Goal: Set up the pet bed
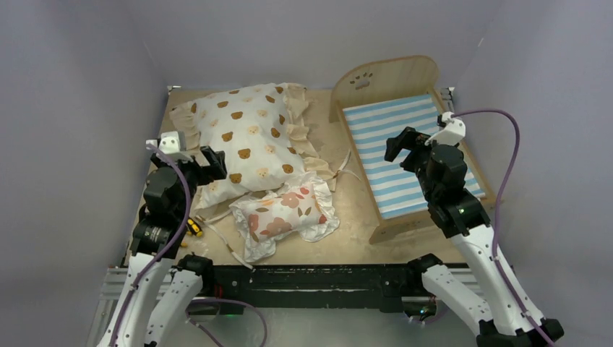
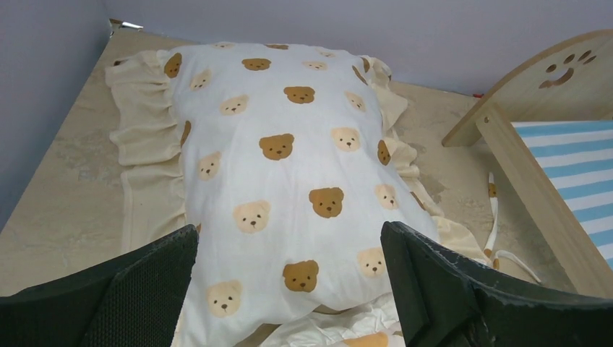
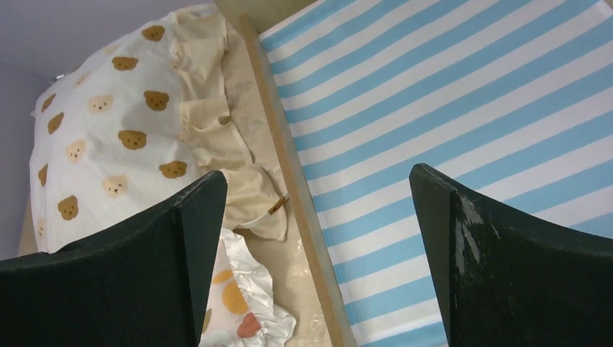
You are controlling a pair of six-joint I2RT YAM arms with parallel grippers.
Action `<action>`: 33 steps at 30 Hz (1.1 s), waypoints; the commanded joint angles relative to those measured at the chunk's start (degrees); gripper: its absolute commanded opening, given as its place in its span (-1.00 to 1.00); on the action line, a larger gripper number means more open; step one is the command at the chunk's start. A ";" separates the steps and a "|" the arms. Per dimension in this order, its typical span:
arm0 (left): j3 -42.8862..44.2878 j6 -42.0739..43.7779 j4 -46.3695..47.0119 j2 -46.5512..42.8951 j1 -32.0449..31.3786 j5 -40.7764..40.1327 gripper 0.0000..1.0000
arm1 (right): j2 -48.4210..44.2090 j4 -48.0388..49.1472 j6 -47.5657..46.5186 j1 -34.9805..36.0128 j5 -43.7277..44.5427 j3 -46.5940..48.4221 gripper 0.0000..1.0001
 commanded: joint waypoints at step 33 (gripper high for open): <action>4.33 0.82 -8.09 14.80 0.45 3.89 0.98 | 62.16 34.00 9.71 15.79 -28.41 28.21 0.98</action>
